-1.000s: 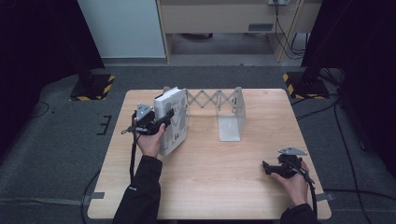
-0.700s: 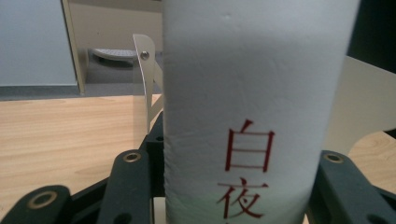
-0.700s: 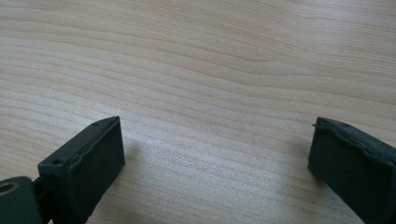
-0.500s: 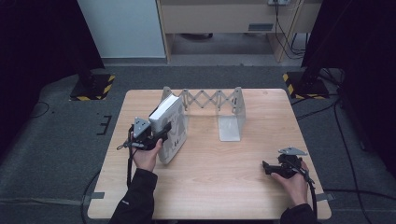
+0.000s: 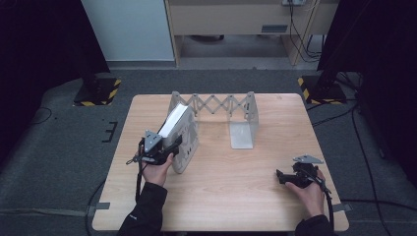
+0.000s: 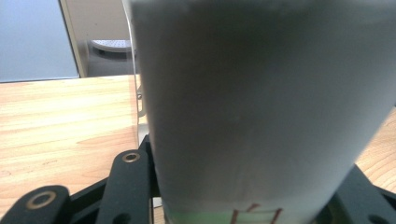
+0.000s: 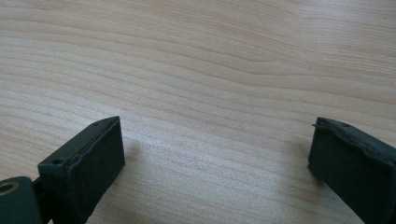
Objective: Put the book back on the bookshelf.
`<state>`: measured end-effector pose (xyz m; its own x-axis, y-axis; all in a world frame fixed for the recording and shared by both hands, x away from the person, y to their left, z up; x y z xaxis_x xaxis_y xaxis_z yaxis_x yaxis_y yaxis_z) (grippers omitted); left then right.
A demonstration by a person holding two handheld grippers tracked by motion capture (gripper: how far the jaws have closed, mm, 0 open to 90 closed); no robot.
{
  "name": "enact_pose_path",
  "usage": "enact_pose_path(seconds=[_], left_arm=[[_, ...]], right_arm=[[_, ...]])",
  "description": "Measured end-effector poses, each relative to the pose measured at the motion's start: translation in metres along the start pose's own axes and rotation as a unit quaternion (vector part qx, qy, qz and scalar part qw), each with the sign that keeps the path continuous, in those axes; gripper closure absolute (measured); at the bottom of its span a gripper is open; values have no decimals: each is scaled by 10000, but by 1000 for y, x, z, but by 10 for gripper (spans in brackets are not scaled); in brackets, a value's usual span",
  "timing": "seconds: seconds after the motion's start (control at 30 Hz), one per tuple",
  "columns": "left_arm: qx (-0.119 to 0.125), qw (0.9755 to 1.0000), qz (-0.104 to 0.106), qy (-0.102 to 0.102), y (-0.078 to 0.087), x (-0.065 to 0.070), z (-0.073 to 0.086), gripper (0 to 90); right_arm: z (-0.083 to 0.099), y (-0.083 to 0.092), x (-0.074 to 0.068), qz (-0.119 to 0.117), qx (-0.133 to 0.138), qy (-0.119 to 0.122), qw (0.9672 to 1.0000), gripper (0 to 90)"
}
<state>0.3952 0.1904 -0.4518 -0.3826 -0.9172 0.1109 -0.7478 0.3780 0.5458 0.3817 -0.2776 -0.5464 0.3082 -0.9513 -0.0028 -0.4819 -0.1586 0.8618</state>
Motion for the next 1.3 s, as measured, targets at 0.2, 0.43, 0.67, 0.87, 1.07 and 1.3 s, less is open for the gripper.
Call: enact_pose_path(seconds=[0.2,0.43,0.67,0.87,1.07,1.3], left_arm=[[91,9999,-128,-61,-4,1,0,503],[198,9993,-267,-142,-10,5,-1,504],[206,9994,-279,-49,-12,0,-4,508],[124,9994,-304,-115,-12,0,-8,511],[118,9991,-402,-58,-11,-5,-8,513],[228,9988,-417,-90,-14,-4,-7,507]], right_arm=[[0,0,0,-1,-2,-5,10000,39],[0,0,0,5,1,-27,10000,38],[0,0,0,-9,-18,-17,10000,38],[-1,0,0,-5,-10,-27,10000,37],[-1,0,0,-6,-13,-16,10000,37],[-1,0,0,-6,-7,-30,10000,37]])
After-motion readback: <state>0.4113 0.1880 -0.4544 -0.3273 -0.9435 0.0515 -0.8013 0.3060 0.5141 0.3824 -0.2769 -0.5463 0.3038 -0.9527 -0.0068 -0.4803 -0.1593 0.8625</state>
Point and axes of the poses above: each handheld gripper's, and its own axes: y roughly backward along the jaws, z roughly out of its underside, x roughly to its right, the point moved 1 cm from there along -y, roughly forward along the jaws, and after that the axes turned 15 degrees about -x, right-handed, at the moved point
